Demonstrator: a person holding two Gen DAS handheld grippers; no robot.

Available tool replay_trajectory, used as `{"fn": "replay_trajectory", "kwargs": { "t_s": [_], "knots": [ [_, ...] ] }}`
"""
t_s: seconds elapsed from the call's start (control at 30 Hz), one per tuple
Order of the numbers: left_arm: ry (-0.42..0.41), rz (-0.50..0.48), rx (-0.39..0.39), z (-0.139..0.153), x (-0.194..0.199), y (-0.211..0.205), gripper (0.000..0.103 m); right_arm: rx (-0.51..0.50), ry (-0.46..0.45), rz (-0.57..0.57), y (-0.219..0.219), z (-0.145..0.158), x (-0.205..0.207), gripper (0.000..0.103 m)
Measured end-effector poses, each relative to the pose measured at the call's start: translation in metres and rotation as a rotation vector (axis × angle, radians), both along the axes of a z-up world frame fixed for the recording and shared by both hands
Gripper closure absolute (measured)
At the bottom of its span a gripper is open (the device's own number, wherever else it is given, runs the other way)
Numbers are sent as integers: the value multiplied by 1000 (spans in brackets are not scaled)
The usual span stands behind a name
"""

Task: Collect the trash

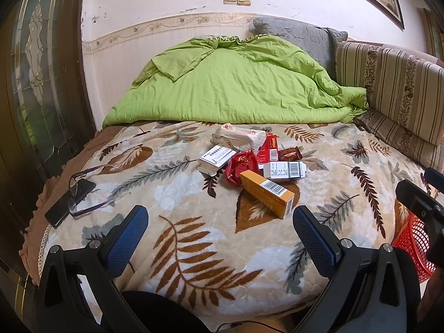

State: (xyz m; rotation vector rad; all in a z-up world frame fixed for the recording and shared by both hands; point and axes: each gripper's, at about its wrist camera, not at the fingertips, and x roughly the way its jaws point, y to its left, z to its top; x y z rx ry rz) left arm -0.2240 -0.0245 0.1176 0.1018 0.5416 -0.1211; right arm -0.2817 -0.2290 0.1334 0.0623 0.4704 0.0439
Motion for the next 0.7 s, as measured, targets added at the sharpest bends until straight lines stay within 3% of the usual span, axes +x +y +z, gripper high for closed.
{"fn": "replay_trajectory", "kwargs": {
  "t_s": [0.43,0.57,0.7],
  "knots": [
    [82,6,-16,-7,6,-4,0,21,50,-15,-9,-13,12,2],
    [190,-15,-64,-15,29,1,0,17,79,-50,-16,-21,20,2],
    [355,-48,-114,-30,64,1,0,40,121,-83,-26,-33,28,2]
  ]
}}
